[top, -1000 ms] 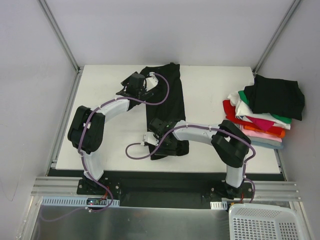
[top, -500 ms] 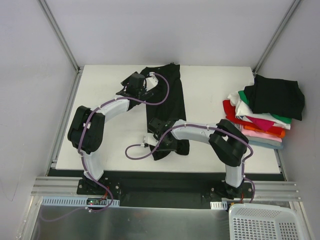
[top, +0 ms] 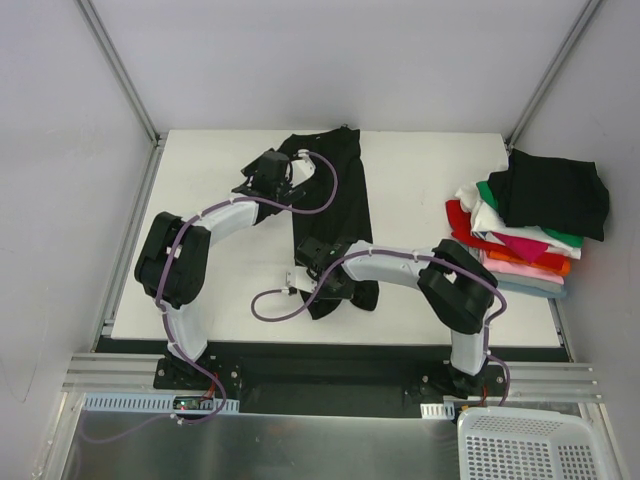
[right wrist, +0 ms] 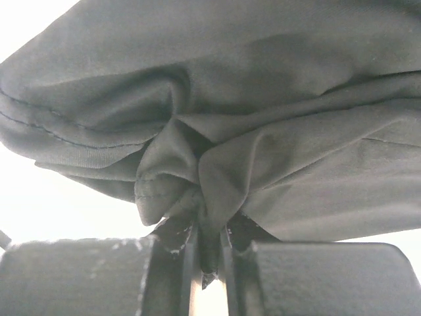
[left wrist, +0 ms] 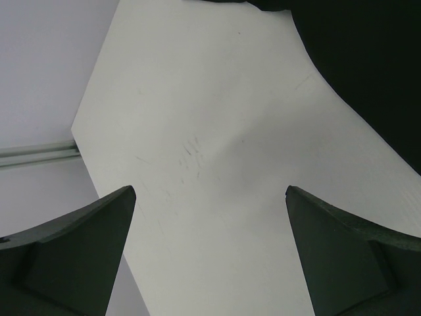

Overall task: Fold and stack the t-shirts
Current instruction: Fold the tshirt

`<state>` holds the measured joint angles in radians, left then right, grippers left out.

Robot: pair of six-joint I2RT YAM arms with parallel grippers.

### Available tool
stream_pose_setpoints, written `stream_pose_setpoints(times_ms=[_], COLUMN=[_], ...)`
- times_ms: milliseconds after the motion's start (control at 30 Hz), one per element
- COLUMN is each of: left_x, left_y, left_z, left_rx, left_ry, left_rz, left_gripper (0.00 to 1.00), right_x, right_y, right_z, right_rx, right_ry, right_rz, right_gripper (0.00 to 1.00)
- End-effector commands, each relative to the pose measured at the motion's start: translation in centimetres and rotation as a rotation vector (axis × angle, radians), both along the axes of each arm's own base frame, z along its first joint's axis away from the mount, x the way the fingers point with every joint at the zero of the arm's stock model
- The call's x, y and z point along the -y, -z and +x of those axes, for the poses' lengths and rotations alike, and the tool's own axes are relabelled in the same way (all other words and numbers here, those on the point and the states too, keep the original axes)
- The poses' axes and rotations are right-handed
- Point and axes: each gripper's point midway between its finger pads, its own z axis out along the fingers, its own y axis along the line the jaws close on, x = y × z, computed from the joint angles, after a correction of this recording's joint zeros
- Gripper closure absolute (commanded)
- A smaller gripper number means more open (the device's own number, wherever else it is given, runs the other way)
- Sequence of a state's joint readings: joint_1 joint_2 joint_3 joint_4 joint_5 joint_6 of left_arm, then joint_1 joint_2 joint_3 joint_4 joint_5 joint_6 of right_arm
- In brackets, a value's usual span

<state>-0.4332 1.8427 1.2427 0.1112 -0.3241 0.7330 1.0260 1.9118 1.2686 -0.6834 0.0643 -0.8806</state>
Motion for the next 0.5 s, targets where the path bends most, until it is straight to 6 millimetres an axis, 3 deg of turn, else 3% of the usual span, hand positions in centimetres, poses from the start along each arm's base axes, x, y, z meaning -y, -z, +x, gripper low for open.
stream_pose_setpoints(times_ms=[0, 467], left_x=[0.3, 0.2], left_y=[-2.5, -0.4], left_z=[0.1, 0.0], left_rx=[0.071, 0.046], left_ry=[-0.006, -0.018], left_rz=[-0.024, -0.019], left_gripper=[0.0, 0.01], right_x=[3.9, 2.5], right_y=[2.1, -2.0], right_z=[-4.1, -11.6], right_rx=[-0.121, -0.184], right_ry=[-0.03, -0.243], right_rz=[-0.153, -0.118], right_gripper=[0.99, 0.99])
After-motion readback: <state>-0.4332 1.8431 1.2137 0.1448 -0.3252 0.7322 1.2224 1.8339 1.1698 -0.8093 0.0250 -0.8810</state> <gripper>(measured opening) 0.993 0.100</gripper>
